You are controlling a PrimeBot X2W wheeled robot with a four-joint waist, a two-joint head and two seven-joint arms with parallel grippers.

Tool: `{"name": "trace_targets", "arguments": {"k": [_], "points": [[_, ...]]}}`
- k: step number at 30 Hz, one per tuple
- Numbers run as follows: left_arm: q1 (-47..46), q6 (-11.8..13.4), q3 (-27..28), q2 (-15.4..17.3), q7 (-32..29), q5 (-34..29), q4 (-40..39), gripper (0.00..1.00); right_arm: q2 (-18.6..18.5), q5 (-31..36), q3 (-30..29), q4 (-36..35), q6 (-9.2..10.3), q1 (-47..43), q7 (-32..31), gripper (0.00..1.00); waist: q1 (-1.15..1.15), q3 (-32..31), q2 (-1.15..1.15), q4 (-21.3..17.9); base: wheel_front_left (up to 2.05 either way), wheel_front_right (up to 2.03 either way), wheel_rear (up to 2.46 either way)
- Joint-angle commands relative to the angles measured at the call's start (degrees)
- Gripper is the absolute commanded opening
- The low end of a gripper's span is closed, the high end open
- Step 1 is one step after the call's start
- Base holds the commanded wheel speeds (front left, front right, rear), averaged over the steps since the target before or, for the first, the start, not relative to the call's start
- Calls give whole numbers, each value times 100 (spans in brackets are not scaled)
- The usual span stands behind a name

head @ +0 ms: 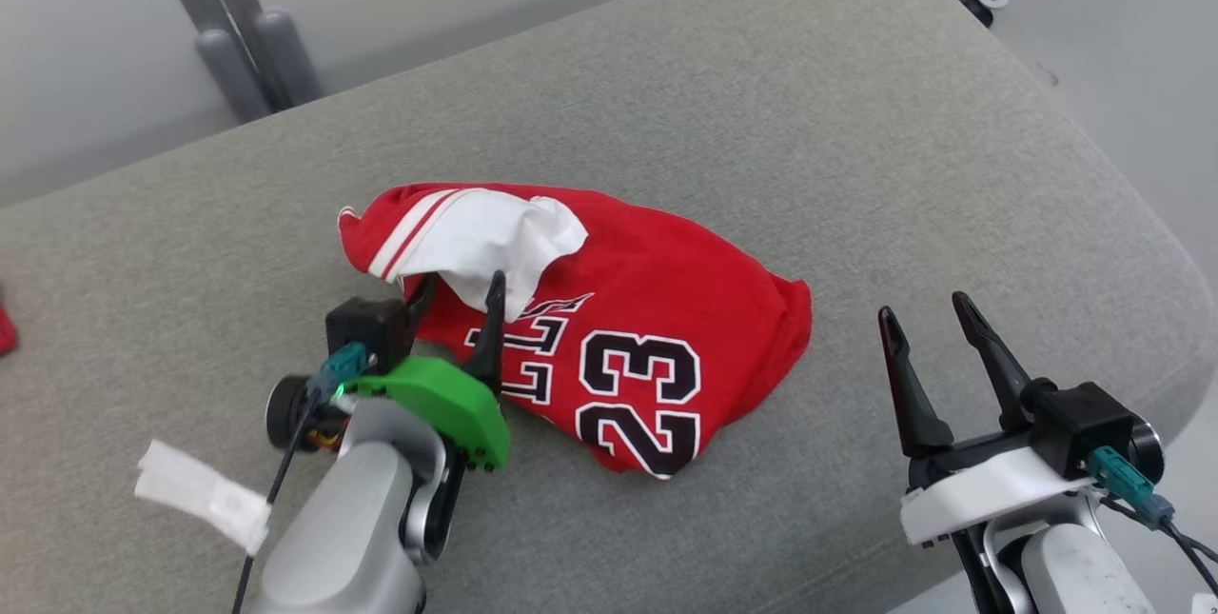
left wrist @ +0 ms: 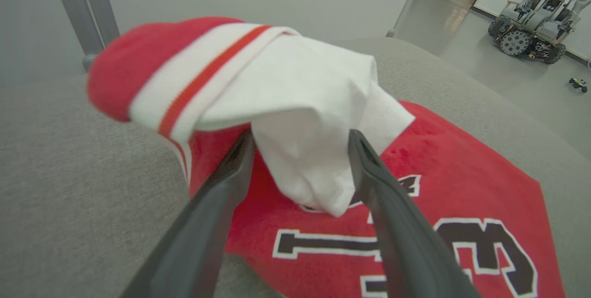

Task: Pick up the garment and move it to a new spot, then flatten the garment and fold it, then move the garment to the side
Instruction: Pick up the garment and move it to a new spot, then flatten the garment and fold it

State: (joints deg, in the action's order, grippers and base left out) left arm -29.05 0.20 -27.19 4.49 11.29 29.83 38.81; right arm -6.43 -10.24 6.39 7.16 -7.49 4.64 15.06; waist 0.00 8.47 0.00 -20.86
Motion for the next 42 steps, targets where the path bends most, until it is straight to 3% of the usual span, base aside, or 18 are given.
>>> {"name": "trace_targets", "arguments": {"k": [1,7,12,18,27,33,42], "points": [[335,126,77,128,105,69,-170,100,-49,64,-32,-80,0,-88,18,100,0,-467,0,579,0,0,0],[1717,599,449,345,358,110,-1237,100,-158,211,-246,-309,0,-344,18,100,0,-689,0,1139,0,0,0],[2641,698,1057,333,392,-120,-2178,100,-235,320,-448,-464,0,-575,18,100,0,-768,0,1581,0,0,0],[3457,366,1785,141,385,-778,-2851,100,-241,407,-659,-498,1,-819,18,100,0,-875,0,1877,0,0,0],[4282,-309,2738,-120,386,-1486,-3319,100,-99,476,-754,-403,1,-1053,18,100,0,-1037,0,1892,0,0,0],[4384,-501,2959,-155,386,-1591,-3347,100,-62,504,-773,-346,1,-1099,18,100,0,-1070,0,1866,0,0,0],[4315,-566,2942,-158,386,-1511,-3310,100,-19,491,-731,-279,1,-1051,18,100,0,-1066,0,1829,0,0,0]]}}
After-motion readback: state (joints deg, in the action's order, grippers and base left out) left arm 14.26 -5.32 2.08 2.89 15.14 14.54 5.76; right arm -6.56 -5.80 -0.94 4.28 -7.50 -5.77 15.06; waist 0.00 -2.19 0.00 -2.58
